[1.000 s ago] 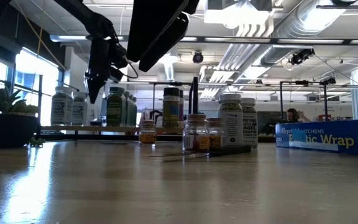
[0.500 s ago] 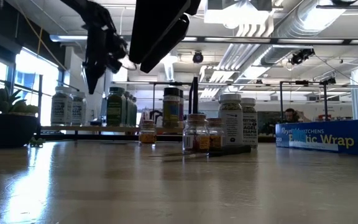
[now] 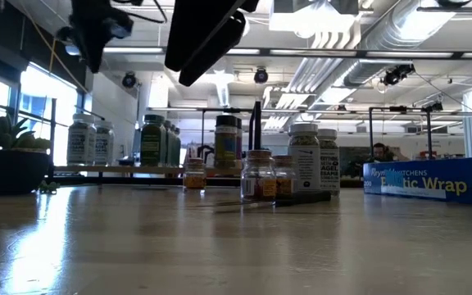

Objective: Shelf spices
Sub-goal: Adjust the white lid seasoning bottles

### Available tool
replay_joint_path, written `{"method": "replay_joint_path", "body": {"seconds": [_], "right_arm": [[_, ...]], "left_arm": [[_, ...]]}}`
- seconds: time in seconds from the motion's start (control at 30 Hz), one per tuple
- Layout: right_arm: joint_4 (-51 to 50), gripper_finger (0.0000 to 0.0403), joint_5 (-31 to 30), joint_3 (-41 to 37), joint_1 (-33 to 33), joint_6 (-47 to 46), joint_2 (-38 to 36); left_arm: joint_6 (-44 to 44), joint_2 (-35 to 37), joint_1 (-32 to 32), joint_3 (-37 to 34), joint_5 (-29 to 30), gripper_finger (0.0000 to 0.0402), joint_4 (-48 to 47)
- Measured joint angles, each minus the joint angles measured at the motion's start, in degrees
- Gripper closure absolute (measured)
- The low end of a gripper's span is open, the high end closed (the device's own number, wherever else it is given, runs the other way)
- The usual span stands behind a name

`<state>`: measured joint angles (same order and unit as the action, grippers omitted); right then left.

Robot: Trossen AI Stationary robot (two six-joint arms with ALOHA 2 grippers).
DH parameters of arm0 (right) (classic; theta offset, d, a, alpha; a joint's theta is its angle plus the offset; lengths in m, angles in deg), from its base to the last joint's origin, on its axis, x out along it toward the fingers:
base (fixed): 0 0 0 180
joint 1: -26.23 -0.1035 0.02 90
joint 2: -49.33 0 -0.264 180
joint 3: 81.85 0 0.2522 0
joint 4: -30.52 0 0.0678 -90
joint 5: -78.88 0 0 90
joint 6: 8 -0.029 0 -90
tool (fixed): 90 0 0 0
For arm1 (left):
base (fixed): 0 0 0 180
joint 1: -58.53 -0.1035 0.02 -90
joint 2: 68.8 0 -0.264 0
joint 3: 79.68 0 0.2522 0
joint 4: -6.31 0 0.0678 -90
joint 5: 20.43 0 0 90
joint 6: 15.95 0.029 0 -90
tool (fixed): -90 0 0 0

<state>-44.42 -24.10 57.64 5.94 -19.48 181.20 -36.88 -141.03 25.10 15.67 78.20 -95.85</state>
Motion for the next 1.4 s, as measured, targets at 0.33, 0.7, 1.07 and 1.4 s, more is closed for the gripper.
{"method": "replay_joint_path", "body": {"seconds": [0.33,0.7,1.07,1.4], "right_arm": [[5.60,0.0116,1.15,0.00,-1.01,0.04,-0.07],[7.26,0.0116,1.04,0.00,-2.75,-0.69,-0.09],[7.15,0.0116,-0.73,0.00,-3.48,-1.69,-0.09],[7.22,0.0116,-0.73,0.00,-3.34,-2.13,-0.09]], "left_arm": [[-4.89,2.82,7.70,-13.69,5.61,0.0401,1.97],[6.07,-6.60,5.05,-18.08,11.07,0.0401,1.46],[10.16,-8.91,-1.00,-18.06,14.27,0.0401,5.37],[11.78,-8.91,-3.36,-18.06,15.55,0.0401,8.03]]}}
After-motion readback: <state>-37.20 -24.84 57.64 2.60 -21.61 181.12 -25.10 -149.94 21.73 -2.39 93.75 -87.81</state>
